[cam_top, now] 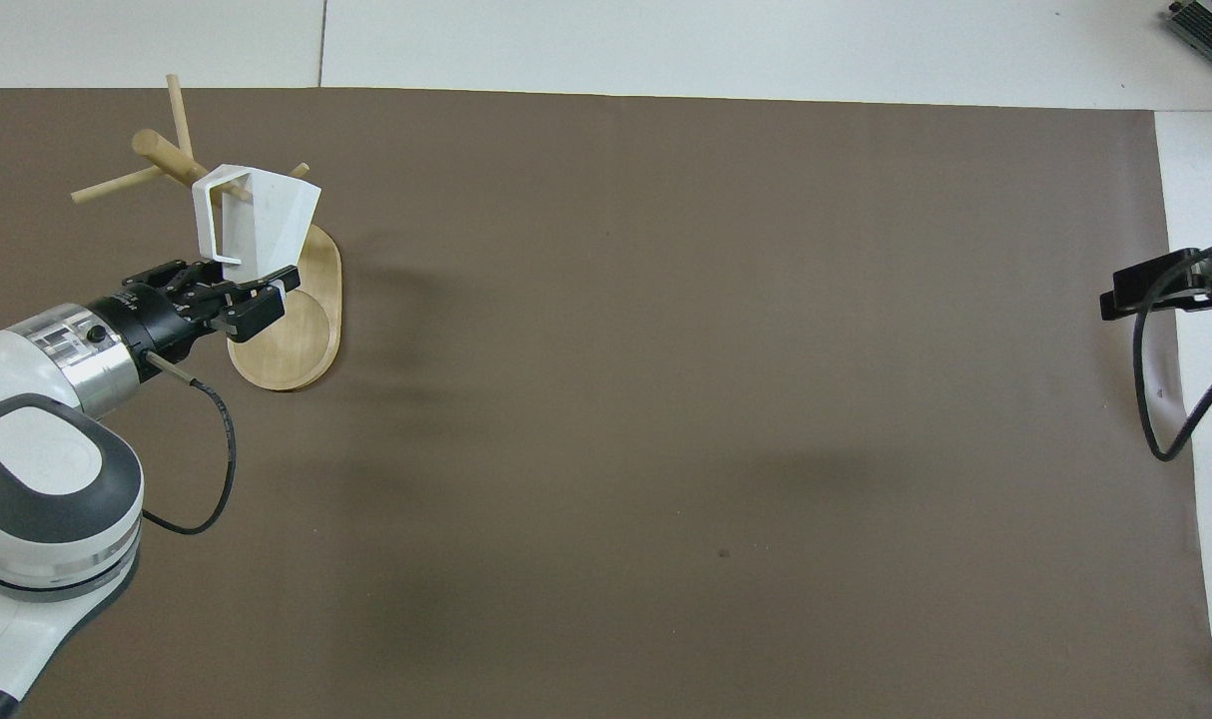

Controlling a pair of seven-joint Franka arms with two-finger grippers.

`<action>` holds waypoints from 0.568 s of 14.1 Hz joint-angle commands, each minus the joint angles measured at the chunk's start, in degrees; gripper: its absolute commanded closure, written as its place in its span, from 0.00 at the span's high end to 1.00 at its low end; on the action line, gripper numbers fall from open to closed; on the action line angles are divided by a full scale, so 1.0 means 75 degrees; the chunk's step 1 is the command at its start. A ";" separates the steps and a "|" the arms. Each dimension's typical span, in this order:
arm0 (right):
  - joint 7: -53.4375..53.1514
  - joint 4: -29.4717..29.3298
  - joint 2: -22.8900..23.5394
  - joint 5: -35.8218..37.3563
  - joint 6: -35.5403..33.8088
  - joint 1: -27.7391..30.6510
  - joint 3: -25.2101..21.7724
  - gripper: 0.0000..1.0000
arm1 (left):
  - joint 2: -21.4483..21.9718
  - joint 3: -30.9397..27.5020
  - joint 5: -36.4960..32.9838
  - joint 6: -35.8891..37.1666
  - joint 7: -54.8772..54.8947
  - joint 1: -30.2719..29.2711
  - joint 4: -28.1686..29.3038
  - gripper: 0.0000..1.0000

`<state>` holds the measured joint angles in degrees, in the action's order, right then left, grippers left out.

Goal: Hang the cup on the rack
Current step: 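Move the cup with the left gripper onto the mug tree peg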

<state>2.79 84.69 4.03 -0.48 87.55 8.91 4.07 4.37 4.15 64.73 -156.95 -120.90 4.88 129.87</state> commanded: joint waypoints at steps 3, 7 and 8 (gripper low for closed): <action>-0.0056 0.0051 -0.0080 0.0135 -0.0036 0.0194 0.0055 1.00 | 0.0097 0.0010 -0.0100 -0.0413 -0.0415 0.0099 0.0168 0.00; -0.0033 0.0051 -0.0080 0.0135 -0.0036 0.0206 0.0055 1.00 | 0.0074 -0.0002 -0.0100 -0.0799 -0.0333 0.0427 0.0227 1.00; -0.0044 0.0063 -0.0080 0.0135 -0.0036 0.0206 0.0055 1.00 | 0.0074 -0.0002 -0.0100 -0.0799 -0.0321 0.0416 0.0227 1.00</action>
<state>2.78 84.70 4.03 -0.48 87.55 9.82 3.92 4.33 4.48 64.73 -161.30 -122.34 7.05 130.52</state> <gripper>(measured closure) 0.000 0.115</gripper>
